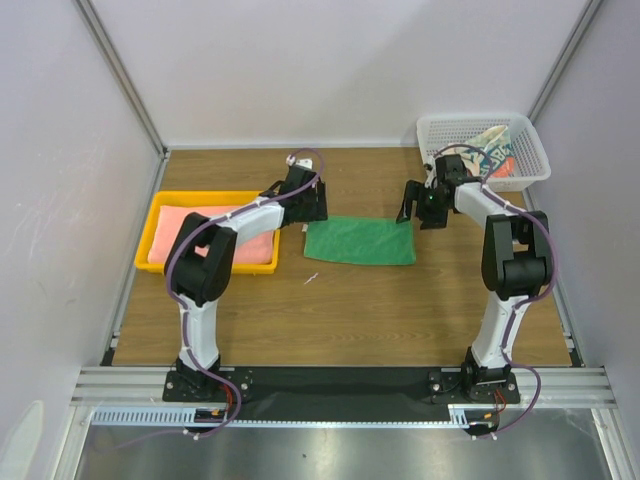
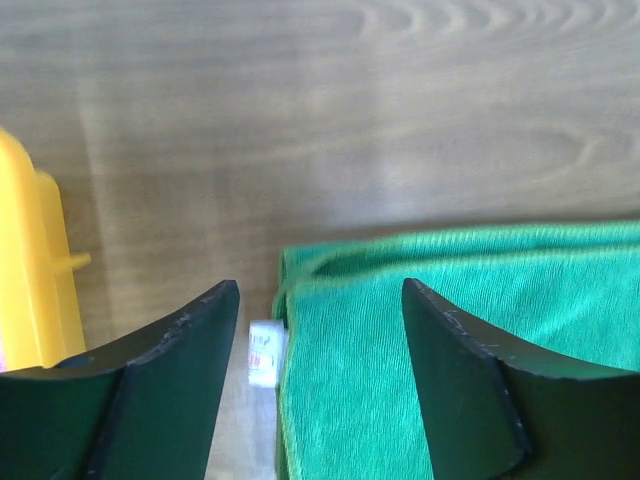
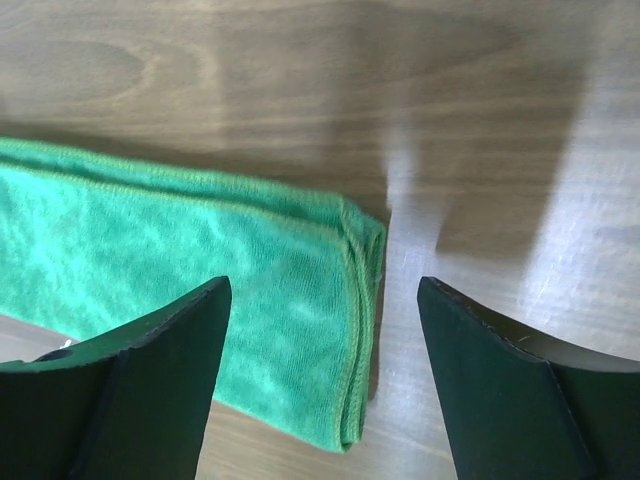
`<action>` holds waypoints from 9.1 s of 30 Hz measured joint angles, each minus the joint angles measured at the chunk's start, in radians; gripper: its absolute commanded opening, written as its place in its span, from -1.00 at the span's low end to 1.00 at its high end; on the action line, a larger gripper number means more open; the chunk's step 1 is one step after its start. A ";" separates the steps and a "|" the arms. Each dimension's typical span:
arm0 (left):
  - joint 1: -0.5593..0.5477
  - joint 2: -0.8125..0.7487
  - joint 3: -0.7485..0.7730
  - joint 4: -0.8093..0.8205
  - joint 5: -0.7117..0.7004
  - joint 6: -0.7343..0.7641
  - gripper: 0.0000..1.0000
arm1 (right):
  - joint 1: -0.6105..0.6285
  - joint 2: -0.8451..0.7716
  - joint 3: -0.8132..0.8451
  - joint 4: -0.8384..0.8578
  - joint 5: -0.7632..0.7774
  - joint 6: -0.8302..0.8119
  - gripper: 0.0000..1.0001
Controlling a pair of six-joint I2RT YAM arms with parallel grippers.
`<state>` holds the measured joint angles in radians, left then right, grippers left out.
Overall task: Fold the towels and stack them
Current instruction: Fold the towel, then neatly place the folded towel into the bin
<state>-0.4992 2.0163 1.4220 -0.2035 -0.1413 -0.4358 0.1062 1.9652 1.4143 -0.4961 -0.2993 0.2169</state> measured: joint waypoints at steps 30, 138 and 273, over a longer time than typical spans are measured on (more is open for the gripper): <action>-0.008 -0.033 -0.167 0.064 0.105 -0.089 -0.99 | 0.022 -0.077 -0.211 0.087 -0.019 0.081 -0.63; 0.956 -0.218 -0.137 -0.090 0.485 0.444 -0.99 | 0.588 0.548 0.725 0.294 -0.110 0.431 -1.00; 0.709 -0.459 -0.359 0.009 0.291 -0.048 0.98 | -0.027 -0.284 0.021 0.227 -0.004 0.307 0.96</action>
<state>0.2100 1.5578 1.0626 -0.1947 0.1497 -0.4843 0.0788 1.6810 1.4357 -0.2695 -0.3035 0.5236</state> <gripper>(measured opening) 0.992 0.976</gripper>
